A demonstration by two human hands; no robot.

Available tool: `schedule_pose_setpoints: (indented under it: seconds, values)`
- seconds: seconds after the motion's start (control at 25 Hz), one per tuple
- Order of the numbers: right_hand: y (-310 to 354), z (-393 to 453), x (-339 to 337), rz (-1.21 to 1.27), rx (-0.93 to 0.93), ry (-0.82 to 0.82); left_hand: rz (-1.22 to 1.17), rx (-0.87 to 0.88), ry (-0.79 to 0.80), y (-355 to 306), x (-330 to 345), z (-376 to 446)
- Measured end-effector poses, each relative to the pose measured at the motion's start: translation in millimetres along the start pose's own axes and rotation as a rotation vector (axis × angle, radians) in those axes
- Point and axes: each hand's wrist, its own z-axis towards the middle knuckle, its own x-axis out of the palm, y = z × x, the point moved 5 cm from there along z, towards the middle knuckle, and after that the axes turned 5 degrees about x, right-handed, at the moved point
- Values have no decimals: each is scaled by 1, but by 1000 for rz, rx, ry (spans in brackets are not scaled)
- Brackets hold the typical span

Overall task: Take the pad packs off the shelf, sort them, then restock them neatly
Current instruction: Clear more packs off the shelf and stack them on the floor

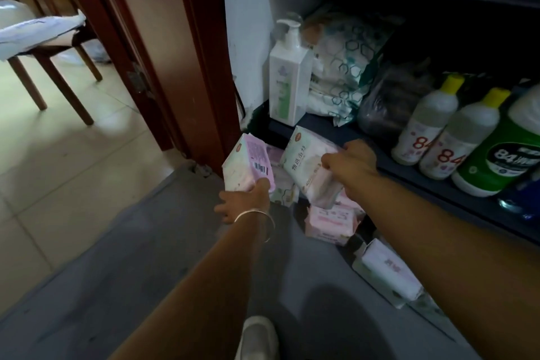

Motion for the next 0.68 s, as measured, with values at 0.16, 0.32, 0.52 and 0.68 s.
schedule_pose_setpoints:
  seconds: [0.16,0.32,0.52,0.68]
  values:
    - [-5,12,24,2,-54,36,-117,-121,-33,26,26,10]
    - [-9,23,39,-3,-127,68,-310,-208,-100,42,47,7]
    - [-9,42,51,-9,-200,97,-489,-217,-155,51,74,18]
    - [-5,55,61,-31,-234,127,-608,-292,-19,52,98,40]
